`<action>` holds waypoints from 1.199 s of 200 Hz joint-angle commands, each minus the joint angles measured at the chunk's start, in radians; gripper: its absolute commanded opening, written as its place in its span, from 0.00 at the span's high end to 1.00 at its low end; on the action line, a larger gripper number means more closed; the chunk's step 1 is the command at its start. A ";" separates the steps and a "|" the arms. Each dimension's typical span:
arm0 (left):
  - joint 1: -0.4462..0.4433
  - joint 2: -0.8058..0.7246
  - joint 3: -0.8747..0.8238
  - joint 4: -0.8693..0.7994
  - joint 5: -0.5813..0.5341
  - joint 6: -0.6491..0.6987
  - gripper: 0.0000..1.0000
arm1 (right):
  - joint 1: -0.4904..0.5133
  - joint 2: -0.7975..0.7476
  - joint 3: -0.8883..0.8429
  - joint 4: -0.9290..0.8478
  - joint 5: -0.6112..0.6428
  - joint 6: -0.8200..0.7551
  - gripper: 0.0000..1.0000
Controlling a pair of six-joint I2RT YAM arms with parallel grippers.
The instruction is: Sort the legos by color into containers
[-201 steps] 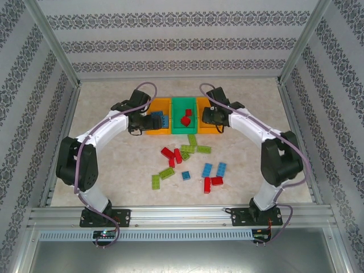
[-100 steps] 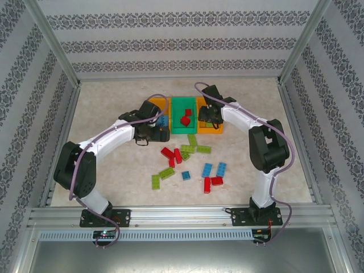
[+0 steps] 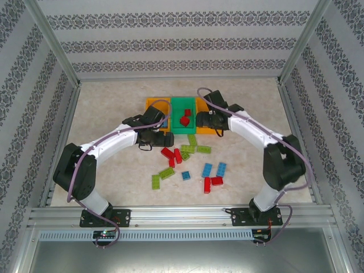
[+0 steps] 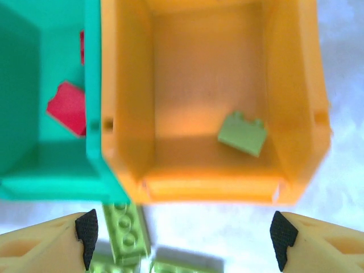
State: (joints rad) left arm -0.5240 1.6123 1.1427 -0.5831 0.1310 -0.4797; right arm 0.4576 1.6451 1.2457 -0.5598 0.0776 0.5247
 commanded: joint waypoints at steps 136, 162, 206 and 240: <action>-0.011 -0.075 -0.022 0.023 -0.142 0.037 0.01 | 0.644 -0.294 -0.453 -0.313 0.062 0.670 0.30; -0.011 -0.066 -0.022 0.026 -0.137 0.031 0.00 | 0.673 -0.255 -0.464 -0.297 0.062 0.705 0.34; -0.011 -0.062 -0.024 0.022 -0.142 0.033 0.01 | 0.664 -0.164 -0.467 -0.238 0.085 0.675 0.43; -0.011 -0.059 -0.023 0.011 -0.152 0.030 0.01 | 0.620 -0.098 -0.461 -0.174 0.079 0.624 0.57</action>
State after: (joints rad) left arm -0.5243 1.5600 1.1061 -0.5636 0.0101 -0.4709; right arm 1.1069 1.5120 0.7822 -0.7719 0.1246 1.1805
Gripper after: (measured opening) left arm 0.994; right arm 0.472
